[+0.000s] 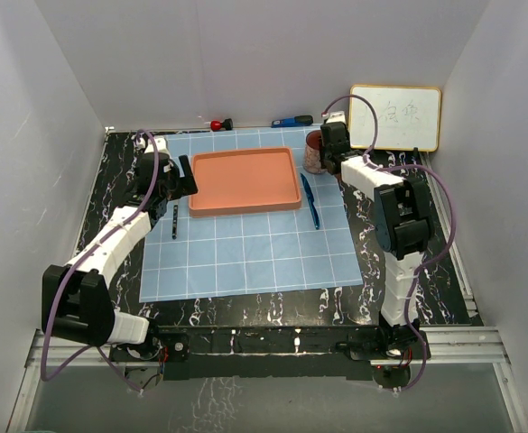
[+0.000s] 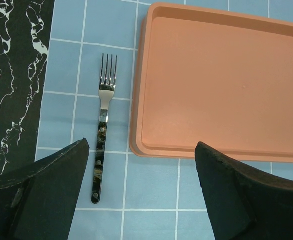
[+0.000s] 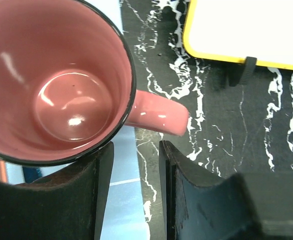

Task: Set the dinner table for one person
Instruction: Adjust the cup on the napkin, then adjust the plate on the napkin.

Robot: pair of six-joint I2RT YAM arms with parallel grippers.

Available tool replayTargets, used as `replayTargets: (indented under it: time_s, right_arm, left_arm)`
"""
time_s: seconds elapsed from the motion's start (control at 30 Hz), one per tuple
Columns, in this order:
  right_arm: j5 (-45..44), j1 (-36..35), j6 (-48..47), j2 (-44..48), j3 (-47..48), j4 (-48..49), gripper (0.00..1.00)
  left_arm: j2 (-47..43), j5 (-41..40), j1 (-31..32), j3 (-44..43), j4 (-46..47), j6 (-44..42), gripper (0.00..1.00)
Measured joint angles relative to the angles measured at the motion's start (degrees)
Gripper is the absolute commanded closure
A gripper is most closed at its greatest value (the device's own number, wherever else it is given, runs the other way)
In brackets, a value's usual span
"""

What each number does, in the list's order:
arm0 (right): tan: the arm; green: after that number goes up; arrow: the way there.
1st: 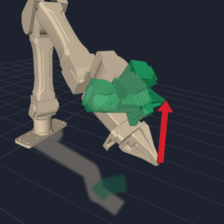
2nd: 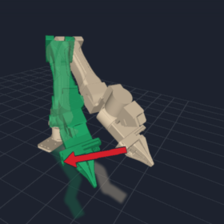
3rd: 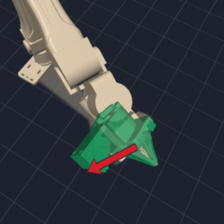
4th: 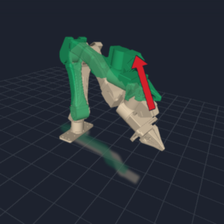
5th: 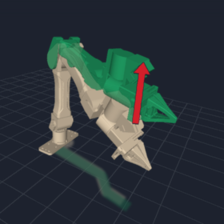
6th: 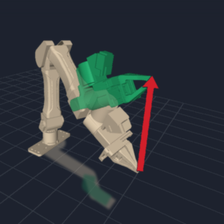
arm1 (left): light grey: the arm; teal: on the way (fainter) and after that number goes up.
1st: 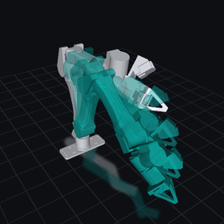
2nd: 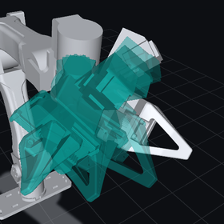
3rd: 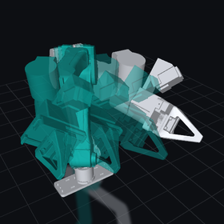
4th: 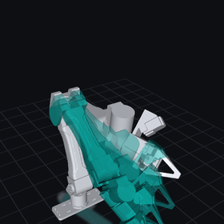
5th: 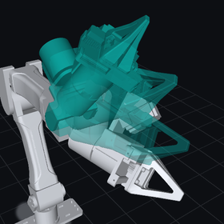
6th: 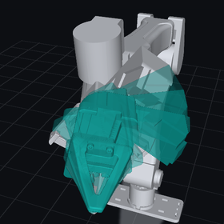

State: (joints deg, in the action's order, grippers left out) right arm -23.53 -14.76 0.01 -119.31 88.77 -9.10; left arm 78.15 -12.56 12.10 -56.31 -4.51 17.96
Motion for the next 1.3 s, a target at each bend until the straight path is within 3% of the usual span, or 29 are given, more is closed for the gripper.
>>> replayTargets:
  time_s: [0.7,1.0,1.3]
  right_arm:
    - [28.2,-0.2,8.3,10.1,0.6,-2.4,0.62]
    - [33.4,-0.7,10.6,8.9,-2.4,-3.1,0.65]
    - [34.9,-1.9,10.9,6.7,-3.5,-2.9,0.66]
  left_arm:
    - [7.2,-0.3,0.0,-0.2,2.3,0.1,0.15]
    - [18.6,-2.1,-0.4,-3.8,5.9,-0.8,0.21]
    - [20.1,-0.4,-0.4,-4.1,11.3,-0.9,0.23]
